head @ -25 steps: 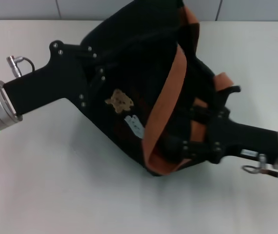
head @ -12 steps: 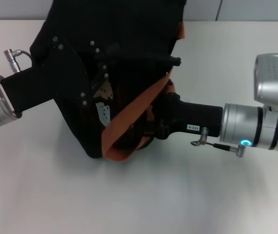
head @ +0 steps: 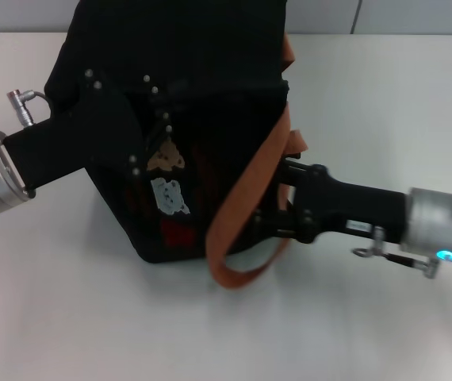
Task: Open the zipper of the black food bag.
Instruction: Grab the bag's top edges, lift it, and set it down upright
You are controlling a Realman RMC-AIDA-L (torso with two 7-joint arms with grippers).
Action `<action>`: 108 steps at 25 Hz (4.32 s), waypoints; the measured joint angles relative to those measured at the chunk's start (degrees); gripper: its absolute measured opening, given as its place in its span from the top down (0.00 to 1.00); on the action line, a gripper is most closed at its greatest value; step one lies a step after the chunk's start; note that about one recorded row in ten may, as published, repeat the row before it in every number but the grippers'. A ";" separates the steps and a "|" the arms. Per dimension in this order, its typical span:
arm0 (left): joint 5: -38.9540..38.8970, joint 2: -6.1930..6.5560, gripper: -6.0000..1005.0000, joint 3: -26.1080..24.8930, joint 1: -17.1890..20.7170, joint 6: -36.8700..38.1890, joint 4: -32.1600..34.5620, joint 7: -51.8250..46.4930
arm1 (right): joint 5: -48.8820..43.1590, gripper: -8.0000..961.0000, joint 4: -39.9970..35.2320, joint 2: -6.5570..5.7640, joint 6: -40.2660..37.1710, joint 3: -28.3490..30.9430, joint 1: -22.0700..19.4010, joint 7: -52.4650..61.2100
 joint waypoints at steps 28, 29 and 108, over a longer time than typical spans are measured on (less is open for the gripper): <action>0.08 0.00 0.92 0.88 0.52 -1.89 -2.87 0.53 | -1.08 0.13 -15.34 -0.56 -8.64 12.59 -10.86 -8.00; 0.16 0.00 0.92 0.88 0.52 -1.88 -2.96 0.53 | -1.08 0.13 -15.28 -0.44 -8.67 12.60 -10.42 -9.06; 0.12 0.00 0.92 0.87 0.35 -2.58 -5.10 1.88 | -5.51 0.99 -16.28 -0.43 -1.00 2.31 2.34 1.84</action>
